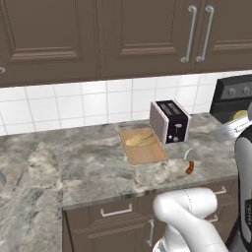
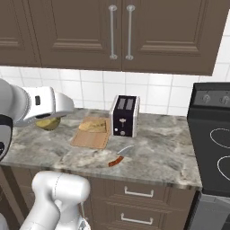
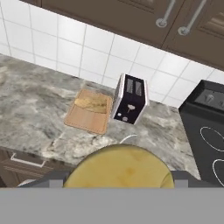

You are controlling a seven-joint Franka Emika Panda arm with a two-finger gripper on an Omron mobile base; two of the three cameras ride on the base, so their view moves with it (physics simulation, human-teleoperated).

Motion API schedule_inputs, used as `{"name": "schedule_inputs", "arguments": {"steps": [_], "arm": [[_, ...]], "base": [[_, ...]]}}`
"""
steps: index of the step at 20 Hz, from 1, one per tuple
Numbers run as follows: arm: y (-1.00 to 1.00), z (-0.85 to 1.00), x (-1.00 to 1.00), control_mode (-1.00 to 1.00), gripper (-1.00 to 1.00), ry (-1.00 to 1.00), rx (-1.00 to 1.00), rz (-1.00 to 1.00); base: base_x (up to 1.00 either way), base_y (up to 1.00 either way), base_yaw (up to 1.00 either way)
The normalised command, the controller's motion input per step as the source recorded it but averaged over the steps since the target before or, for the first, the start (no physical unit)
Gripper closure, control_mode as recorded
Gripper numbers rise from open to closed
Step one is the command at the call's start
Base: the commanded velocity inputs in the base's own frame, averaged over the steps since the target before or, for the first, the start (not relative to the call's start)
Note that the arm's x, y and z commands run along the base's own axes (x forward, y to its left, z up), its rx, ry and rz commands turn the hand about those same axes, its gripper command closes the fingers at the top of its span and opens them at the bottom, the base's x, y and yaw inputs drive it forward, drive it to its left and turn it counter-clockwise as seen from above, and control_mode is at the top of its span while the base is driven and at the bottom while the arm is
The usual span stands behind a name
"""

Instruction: Retrieve the sausage and cheese from the fridge and place them on the cutting board on the counter.

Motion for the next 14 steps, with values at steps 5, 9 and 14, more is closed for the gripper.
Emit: {"name": "schedule_inputs", "arguments": {"steps": [5,9,14], "arm": [[0.00,-0.06,0.03,-1.00,1.00,0.03,-0.01,0.00],[0.19,-0.25,0.43,-1.00,1.00,0.11,-0.07,0.02],[0.39,-0.35,0.72,-1.00,1.00,0.12,-0.03,0.09]], "base": [[0.17,0.00,0.00],[0.00,0.00,0.00],[0.00,0.00,0.00]]}}
